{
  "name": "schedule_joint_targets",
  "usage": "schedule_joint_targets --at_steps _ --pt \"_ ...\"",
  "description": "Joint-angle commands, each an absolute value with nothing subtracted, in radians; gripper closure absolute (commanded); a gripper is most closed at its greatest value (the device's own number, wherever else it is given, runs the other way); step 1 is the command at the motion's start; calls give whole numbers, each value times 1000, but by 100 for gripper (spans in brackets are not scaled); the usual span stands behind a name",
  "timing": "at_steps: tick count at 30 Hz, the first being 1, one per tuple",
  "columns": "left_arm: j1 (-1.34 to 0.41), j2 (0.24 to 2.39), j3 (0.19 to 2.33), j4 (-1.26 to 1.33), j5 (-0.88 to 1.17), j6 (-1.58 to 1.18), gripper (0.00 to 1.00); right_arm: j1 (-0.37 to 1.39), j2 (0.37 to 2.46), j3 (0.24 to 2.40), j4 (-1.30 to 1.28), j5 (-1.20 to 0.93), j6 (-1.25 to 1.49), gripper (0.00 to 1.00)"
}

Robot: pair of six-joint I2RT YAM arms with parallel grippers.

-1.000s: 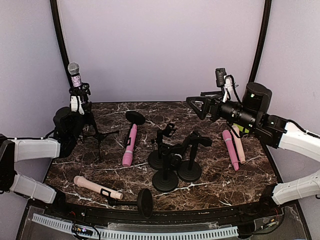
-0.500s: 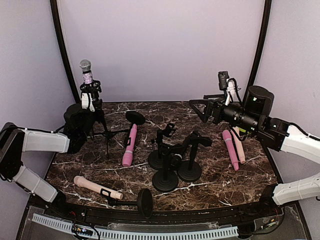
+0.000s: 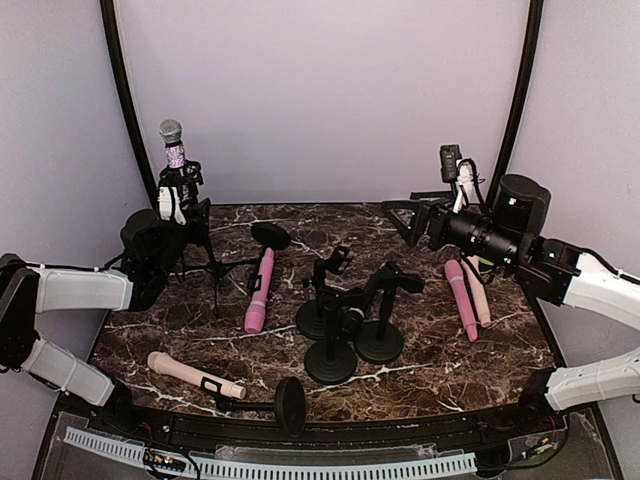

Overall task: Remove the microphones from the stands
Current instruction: Move the microphone stand with the microphone to the center of the board, then unscrew the knob on the microphone stand.

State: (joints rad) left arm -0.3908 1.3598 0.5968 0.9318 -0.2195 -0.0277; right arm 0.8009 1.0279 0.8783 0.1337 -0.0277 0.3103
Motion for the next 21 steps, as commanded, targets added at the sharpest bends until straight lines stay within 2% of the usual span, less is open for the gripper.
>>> schedule_joint_targets --at_steps 1,8,14,21 --pt "-394 1299 564 917 -170 -37 54 807 992 864 170 -10 318 1" --pt "-394 1201 522 860 -186 -37 41 806 964 863 141 83 319 1" --pt "-389 1087 504 707 -196 -48 33 805 924 869 109 149 297 1" --pt "-342 916 475 483 -90 -176 30 797 868 857 84 196 284 1"
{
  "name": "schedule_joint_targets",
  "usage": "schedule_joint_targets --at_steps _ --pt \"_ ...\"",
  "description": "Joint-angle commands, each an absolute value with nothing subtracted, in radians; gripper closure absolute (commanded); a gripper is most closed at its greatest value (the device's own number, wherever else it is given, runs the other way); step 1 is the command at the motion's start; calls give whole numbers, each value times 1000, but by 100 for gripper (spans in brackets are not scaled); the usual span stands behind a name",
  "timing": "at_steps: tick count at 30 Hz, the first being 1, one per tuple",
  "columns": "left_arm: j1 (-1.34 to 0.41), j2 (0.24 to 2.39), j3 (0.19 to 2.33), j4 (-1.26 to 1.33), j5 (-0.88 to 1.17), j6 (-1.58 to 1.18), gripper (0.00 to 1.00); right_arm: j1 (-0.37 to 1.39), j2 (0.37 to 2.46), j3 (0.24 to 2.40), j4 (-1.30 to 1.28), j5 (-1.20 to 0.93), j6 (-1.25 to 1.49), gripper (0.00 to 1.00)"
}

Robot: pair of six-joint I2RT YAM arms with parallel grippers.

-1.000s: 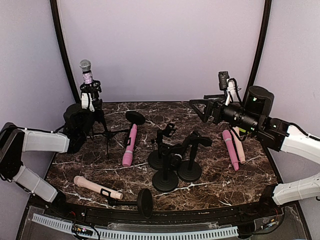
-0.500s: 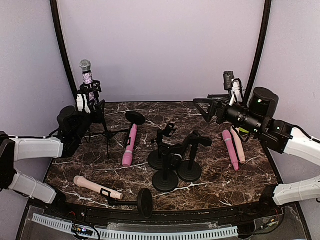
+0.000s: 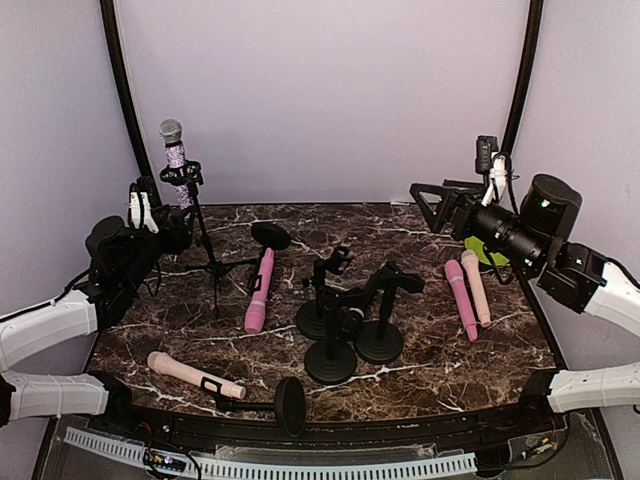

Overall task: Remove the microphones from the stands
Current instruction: Unscrew the knob on the microphone stand.

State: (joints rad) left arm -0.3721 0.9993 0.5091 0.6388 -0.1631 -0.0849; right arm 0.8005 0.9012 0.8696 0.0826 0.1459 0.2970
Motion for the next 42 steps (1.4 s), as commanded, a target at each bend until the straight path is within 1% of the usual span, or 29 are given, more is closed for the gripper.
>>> schedule_joint_targets --at_steps 1,4,8,12,16,18,20,22,25,28,31,34,37,42 --pt "-323 902 470 439 -52 -193 30 796 861 854 83 196 285 1" --pt "-267 847 445 363 87 -269 29 789 853 847 83 191 288 1" --pt "-154 844 428 301 244 -359 27 760 854 843 84 167 293 1" --pt "-51 878 379 449 434 -435 27 693 852 824 108 85 330 1" --pt "-13 931 339 645 596 -391 26 617 847 793 147 -33 377 1" --pt "-5 945 304 752 625 -349 25 591 850 782 162 -84 394 1" --pt "-3 963 270 832 605 -299 24 576 857 779 169 -121 404 1" --pt "-3 1015 288 838 607 -206 23 567 864 782 172 -149 408 1" --pt "-3 1085 334 820 671 -135 22 558 871 787 170 -171 408 1" --pt "10 1132 358 830 680 -59 22 553 873 788 173 -182 411 1" --pt "51 1156 361 839 663 -20 22 548 871 786 176 -189 414 1" --pt "92 1201 369 863 699 -15 22 544 871 784 173 -194 415 1" --pt "127 1244 389 870 754 -9 25 540 877 787 172 -207 419 1" --pt "135 1341 456 850 842 20 30 538 882 784 173 -208 440 1"
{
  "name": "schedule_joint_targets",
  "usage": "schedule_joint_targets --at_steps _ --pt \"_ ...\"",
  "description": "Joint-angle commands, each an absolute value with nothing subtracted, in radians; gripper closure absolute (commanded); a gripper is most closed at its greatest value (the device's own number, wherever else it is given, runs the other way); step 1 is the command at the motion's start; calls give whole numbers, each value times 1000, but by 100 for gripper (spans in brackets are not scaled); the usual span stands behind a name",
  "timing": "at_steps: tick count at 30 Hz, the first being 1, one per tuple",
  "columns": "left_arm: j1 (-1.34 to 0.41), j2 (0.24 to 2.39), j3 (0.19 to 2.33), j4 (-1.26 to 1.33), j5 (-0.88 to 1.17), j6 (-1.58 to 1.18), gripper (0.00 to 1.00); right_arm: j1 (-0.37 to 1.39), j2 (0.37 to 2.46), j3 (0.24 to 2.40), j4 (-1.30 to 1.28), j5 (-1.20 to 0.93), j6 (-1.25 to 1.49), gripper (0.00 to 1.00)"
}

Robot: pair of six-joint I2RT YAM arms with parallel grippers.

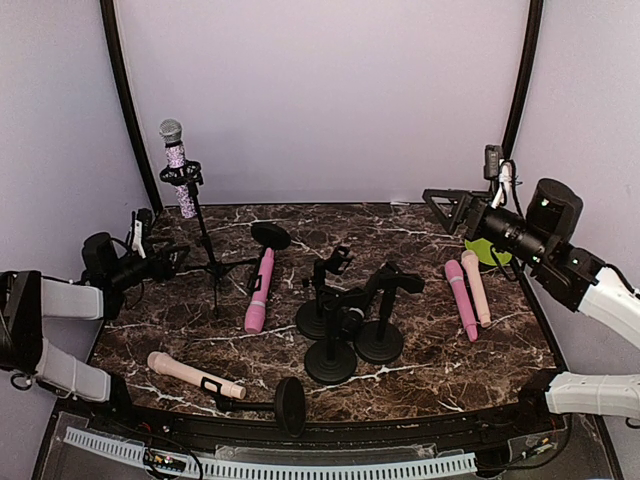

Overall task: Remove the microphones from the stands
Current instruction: Unscrew the knob on the microphone stand.

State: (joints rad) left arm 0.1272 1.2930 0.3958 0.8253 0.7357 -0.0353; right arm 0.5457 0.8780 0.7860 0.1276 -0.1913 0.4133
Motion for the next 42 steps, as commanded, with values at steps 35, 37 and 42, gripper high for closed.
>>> schedule_joint_targets --at_steps 35,37,42 --pt "106 1563 647 750 942 103 55 537 889 819 110 -164 494 1" --pt "106 1563 662 702 936 119 54 537 885 818 106 -162 494 1" --pt "104 1565 678 654 929 131 55 537 876 813 104 -156 495 1"
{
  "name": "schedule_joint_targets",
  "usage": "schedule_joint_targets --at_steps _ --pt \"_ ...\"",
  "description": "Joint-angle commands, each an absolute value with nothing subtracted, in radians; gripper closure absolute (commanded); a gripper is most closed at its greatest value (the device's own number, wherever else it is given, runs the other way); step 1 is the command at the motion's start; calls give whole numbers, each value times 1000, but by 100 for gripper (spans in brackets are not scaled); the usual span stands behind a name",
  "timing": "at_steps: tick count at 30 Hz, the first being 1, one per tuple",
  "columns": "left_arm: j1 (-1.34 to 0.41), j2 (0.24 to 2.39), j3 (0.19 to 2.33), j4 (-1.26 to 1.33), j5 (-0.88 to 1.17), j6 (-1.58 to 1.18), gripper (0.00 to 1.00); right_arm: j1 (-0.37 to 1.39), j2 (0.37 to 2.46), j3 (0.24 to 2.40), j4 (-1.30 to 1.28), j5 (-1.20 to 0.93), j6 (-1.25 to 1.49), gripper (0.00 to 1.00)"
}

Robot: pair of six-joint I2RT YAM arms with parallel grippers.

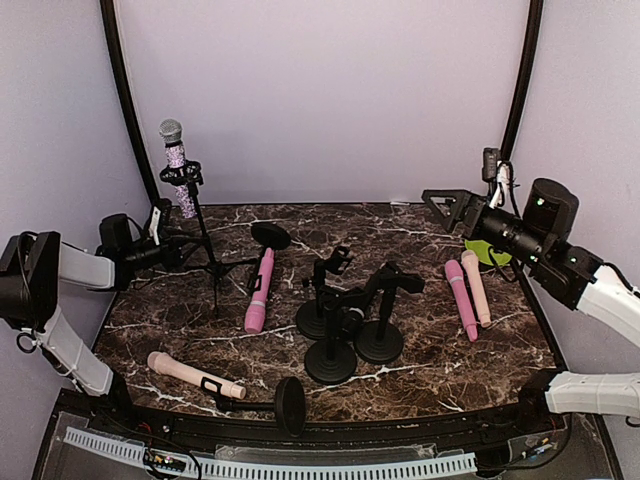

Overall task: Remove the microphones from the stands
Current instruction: Unscrew the knob on the microphone stand.

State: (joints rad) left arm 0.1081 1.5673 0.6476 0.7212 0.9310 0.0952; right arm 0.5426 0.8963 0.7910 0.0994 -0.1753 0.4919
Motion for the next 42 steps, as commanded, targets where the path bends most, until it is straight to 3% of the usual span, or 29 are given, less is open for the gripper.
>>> schedule_joint_targets --at_steps 1,14,26,32,42 --pt "103 1567 680 651 929 132 57 537 874 812 104 -156 496 1" --pt "98 1578 699 615 961 133 72 537 873 805 104 -149 494 1" --pt "98 1563 701 563 969 109 95 537 868 810 91 -140 481 1" --pt "98 1539 685 555 947 20 100 537 867 805 87 -137 474 1" --pt "98 1489 637 597 919 -187 100 537 868 799 84 -135 458 1"
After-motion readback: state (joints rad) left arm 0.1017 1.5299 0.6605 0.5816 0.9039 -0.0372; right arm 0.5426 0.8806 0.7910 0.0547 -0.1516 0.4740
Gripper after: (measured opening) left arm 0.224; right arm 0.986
